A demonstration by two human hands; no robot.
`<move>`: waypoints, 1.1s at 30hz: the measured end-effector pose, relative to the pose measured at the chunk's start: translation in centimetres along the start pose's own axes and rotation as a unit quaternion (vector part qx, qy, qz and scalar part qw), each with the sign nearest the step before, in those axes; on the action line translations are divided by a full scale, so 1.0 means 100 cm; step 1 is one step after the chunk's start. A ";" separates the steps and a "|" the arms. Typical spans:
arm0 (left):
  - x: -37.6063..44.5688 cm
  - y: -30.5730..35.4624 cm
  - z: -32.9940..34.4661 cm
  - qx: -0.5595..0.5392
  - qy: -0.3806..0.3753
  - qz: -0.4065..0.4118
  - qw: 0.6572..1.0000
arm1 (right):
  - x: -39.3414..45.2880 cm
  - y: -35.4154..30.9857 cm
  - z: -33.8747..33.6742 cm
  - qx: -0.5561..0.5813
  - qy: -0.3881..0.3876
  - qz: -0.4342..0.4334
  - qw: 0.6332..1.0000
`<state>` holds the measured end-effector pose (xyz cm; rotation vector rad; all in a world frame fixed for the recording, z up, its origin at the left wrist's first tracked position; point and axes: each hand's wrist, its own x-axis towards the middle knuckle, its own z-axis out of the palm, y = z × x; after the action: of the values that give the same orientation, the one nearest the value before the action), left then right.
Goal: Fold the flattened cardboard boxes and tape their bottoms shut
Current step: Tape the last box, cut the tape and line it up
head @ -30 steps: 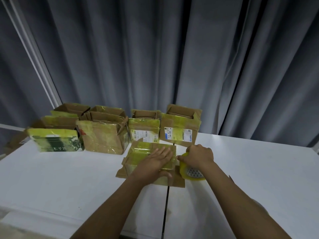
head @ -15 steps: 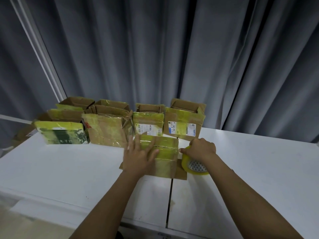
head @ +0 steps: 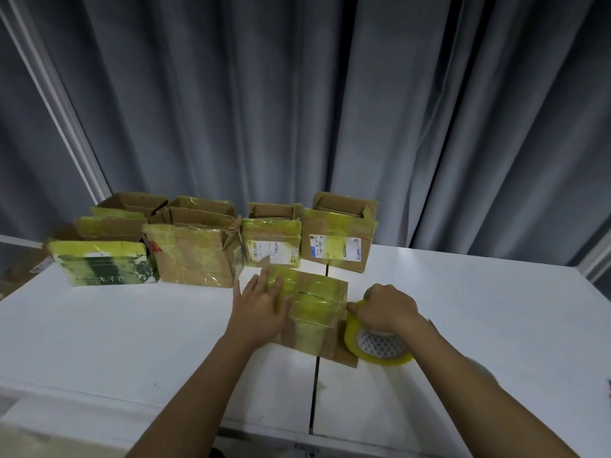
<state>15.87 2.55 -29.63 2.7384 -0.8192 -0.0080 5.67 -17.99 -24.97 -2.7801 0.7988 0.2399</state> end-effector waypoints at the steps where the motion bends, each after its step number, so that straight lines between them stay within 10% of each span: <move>1: 0.000 0.002 0.001 -0.005 -0.006 0.021 1.000 | -0.011 0.006 0.000 0.024 -0.017 0.006 1.000; 7: 0.017 0.033 0.006 -0.036 -0.022 0.076 0.996 | -0.075 0.045 0.001 0.261 -0.092 0.007 0.961; 11: 0.022 0.066 0.002 -0.019 0.105 0.096 0.990 | -0.100 0.070 0.027 0.562 -0.148 0.012 0.814; 17: 0.010 0.084 0.000 -0.209 0.063 0.078 0.973 | -0.115 0.063 0.058 0.680 -0.103 -0.005 0.725; 21: -0.017 0.075 -0.003 -0.324 -0.107 0.102 0.934 | -0.118 0.042 0.066 0.755 -0.075 0.000 0.651; 27: -0.037 0.052 0.014 -0.322 -0.113 0.063 0.938 | -0.130 0.006 0.082 0.769 -0.081 -0.018 0.634; 33: -0.039 0.050 0.017 -0.333 -0.069 0.143 0.930 | -0.144 0.013 0.082 0.704 -0.040 -0.045 0.708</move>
<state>9.77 0.13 -30.24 1.9827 -1.0205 -0.3554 -7.82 -9.66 -29.90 -1.2983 0.4413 -0.2200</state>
